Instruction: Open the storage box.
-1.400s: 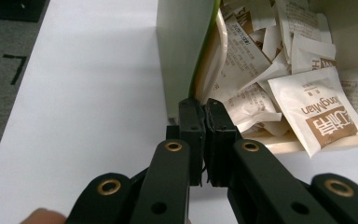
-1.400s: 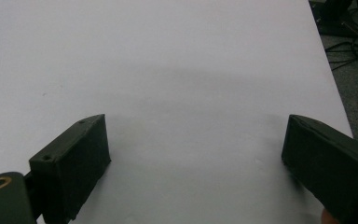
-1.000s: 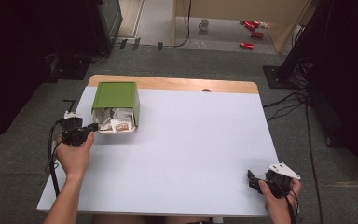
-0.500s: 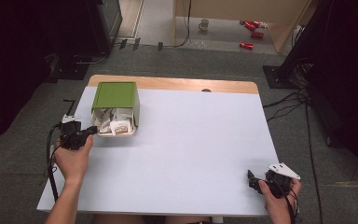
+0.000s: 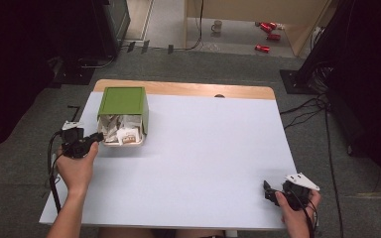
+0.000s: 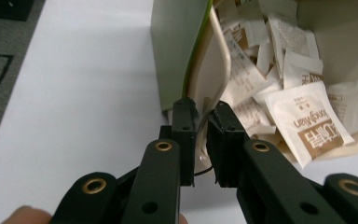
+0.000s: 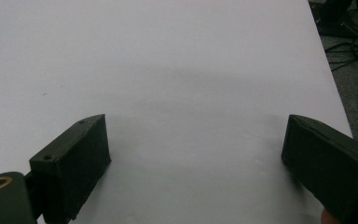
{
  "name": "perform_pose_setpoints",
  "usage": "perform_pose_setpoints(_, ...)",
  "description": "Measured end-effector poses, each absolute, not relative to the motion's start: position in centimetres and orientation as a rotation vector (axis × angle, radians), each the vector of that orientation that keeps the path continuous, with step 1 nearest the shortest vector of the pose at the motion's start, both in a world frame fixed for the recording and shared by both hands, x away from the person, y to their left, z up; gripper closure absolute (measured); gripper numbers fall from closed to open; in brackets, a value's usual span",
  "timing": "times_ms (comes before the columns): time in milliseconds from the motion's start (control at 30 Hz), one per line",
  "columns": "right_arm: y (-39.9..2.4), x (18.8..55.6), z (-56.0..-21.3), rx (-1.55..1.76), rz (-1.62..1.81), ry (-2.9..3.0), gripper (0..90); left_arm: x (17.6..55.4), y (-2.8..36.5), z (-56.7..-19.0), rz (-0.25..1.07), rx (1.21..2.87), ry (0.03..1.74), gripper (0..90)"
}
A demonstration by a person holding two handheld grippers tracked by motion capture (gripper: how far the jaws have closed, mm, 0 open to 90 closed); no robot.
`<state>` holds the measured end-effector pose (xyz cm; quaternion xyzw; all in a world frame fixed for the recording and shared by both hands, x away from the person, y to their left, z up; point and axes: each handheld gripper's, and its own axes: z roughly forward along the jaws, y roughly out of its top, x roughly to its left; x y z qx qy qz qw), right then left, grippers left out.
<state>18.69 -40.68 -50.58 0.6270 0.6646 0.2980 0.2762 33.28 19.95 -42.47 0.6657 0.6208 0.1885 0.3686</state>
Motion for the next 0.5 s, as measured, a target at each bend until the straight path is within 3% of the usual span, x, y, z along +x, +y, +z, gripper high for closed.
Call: perform_pose_setpoints(500,-40.7,18.7,-50.6,1.683,0.801,1.786,7.2,34.1,18.6,-42.0,0.61,1.754,1.61,87.7)
